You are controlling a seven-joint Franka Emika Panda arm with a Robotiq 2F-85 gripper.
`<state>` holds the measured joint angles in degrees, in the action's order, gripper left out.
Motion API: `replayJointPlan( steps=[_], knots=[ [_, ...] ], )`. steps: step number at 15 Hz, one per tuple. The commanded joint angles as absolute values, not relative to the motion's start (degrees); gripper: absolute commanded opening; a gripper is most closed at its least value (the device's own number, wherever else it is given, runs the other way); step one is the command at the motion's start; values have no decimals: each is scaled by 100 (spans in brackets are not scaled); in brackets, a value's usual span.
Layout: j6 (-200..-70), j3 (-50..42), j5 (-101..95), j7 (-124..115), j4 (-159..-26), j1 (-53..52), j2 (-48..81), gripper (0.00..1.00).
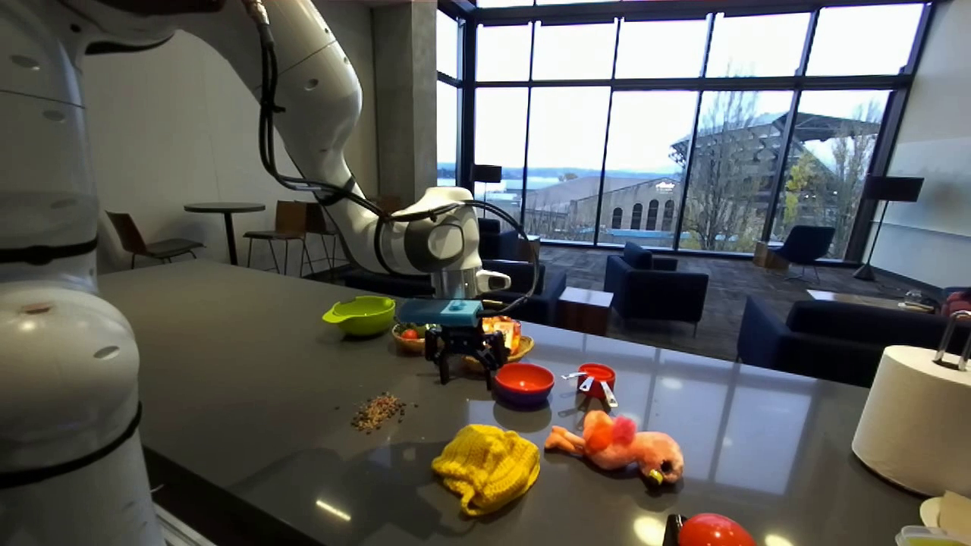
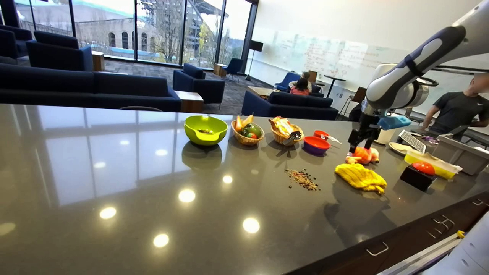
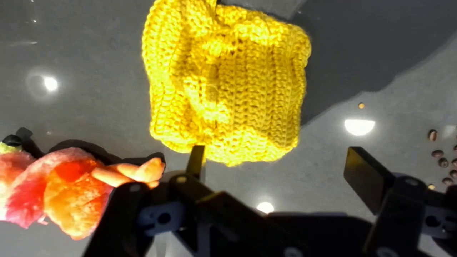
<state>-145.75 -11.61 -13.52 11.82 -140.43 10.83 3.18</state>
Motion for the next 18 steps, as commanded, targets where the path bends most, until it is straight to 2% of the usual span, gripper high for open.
replayJointPlan(
  steps=[1,11,18],
  knots=[
    [-14928,-1258,-1459,1144,-13824,1199,761,100],
    [-15277,-1524,-1270,1173,-13567,1513,1514,100],
    [-15331,-1381,-648,1271,-13613,1737,1800,100]
  ],
)
